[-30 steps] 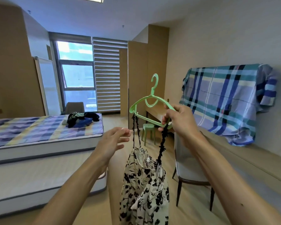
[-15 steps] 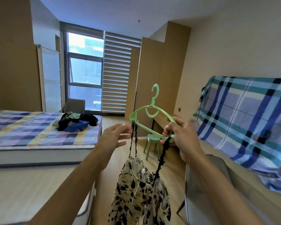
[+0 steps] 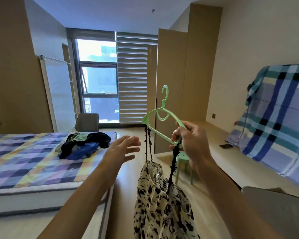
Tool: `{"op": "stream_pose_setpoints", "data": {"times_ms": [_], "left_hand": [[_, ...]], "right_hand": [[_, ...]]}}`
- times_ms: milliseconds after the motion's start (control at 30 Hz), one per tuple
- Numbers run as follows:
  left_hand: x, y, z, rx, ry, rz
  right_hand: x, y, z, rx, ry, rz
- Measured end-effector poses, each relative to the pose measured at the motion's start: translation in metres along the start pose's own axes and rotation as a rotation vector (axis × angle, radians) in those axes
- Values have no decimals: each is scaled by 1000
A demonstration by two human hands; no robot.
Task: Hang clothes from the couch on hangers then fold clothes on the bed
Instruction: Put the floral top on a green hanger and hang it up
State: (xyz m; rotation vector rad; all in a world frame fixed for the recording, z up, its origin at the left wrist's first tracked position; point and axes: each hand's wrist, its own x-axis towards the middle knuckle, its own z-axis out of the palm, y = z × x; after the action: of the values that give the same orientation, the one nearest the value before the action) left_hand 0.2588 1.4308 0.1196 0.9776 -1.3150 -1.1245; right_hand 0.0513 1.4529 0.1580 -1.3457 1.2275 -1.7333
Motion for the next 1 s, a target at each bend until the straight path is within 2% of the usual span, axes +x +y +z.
{"op": "stream_pose_setpoints", "data": {"times_ms": [233, 500, 733, 1000], "left_hand": [[182, -51, 7, 14, 95, -33], [393, -101, -24, -14, 200, -61], [602, -157, -68, -78, 188, -49], [841, -197, -115, -30, 134, -78]], "right_hand": [[186, 92, 34, 40, -30, 18], [392, 172, 109, 50, -25, -8], [572, 261, 196, 83, 4, -35], [772, 335, 296, 110, 41, -24]]}}
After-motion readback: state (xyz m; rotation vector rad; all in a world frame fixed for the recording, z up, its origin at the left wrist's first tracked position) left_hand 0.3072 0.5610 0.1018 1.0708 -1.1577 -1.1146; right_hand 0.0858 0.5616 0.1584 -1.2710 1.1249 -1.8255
